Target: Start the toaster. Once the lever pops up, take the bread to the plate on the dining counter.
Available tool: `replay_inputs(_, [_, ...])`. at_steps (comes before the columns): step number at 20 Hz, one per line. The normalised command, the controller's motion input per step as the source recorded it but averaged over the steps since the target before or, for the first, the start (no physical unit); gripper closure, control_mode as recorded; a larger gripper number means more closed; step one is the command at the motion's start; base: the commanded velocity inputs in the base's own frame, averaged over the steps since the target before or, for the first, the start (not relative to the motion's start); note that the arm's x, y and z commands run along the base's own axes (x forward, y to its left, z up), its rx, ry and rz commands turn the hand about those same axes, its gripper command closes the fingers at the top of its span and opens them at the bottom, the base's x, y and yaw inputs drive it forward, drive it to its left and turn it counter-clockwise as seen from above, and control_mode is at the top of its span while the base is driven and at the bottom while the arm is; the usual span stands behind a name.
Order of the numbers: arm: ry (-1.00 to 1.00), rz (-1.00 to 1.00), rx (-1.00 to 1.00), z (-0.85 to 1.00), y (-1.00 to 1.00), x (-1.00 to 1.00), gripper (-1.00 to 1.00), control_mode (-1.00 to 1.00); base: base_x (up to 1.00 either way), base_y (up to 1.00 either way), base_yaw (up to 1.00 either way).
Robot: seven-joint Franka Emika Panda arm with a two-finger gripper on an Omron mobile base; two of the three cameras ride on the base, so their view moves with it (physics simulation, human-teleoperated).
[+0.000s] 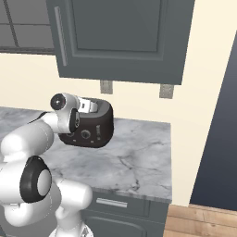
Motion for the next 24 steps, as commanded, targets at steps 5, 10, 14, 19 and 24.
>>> replay_inputs(5, [0.00,0.00,0.00,0.00,0.00,0.00,-1.00,-1.00,0.00,0.00,0.00])
replay_inputs(10, [0.00,0.00,0.00,0.00,0.00,0.00,-1.00,-1.00,0.00,0.00,0.00])
replay_inputs(14, [0.00,0.00,0.00,0.00,0.00,0.00,-1.00,-1.00,0.00,0.00,0.00])
replay_inputs(19, [0.00,0.00,0.00,0.00,0.00,0.00,-1.00,-1.00,0.00,0.00,0.00])
replay_inputs(24, [0.00,0.00,0.00,0.00,0.00,0.00,-1.00,-1.00,0.00,0.00,0.00])
